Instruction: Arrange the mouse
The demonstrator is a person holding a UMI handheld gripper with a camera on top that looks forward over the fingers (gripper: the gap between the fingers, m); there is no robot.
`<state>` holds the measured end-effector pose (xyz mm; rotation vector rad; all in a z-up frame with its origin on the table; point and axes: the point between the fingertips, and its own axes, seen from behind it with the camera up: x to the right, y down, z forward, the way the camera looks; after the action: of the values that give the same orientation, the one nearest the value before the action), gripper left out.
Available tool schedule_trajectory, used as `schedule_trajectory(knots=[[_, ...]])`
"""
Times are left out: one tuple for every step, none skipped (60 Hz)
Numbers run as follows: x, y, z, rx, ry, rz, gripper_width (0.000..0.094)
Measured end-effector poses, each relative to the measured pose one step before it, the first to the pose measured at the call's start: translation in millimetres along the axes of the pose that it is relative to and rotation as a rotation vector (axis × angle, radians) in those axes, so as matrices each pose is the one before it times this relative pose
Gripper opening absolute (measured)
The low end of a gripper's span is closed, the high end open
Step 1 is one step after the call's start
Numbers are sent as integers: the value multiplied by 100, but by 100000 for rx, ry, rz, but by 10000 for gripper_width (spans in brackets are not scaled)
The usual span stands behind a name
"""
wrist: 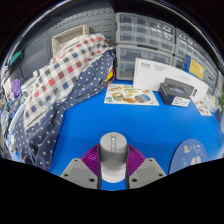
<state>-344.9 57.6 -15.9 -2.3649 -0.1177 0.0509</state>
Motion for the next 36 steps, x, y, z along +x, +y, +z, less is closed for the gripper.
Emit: schedule_trajectory(knots=[[-5,-63,-17,-270,-628,-467,322],[20,-28,-28,-564,-654,-657,323],[16,-6,-38,-750,-690,-522,324],[70,-63,-57,-770,-681,-507,326],[75,-154,-153,-267,-494,-777,325],[95,-370,-243,593,-606,-1271,325],[123,-515,-315,1064,-579,-1321,325],[175,-574,-421,1055,-450,-897,325],[213,-641,-495,1154,-292,-518,325],[175,-754,-710,1536,-53,-373,326],[340,-818,-653,1832,-563,-605,326],[322,-930,-656,2047,-451,-506,326],[440,-981,-713,2129,-133,-398,326],[520,-968,-742,2051,217,-171,327],[597,-996,-763,2001,433,-111,326],[632,-1010,-769,2013,488,-155,326],[720,-1079,-722,2193,674,-199,326],[783,-1038,-919,1900,569,-95,326],[772,-995,-785,2051,559,-76,327],[804,-1028,-765,2101,639,-128,326],[835,-1019,-751,2124,669,-23,327],[864,-1015,-721,2072,608,78,327],[890,-982,-671,1988,477,156,327],[853,-915,-687,1829,443,138,325],[856,-804,-666,1687,436,229,326],[560,-580,-433,1991,1022,404,326],[1051,-680,-681,1444,326,315,327],[925,-498,-569,1046,616,350,327],[926,-346,-528,781,600,241,326],[884,-231,-480,545,598,142,326],[869,-105,-432,341,612,166,327],[642,86,-192,173,947,302,327],[868,79,-392,153,704,400,327],[936,81,-258,70,580,537,326],[832,265,-240,-65,544,576,327],[781,371,-133,-317,427,768,326]])
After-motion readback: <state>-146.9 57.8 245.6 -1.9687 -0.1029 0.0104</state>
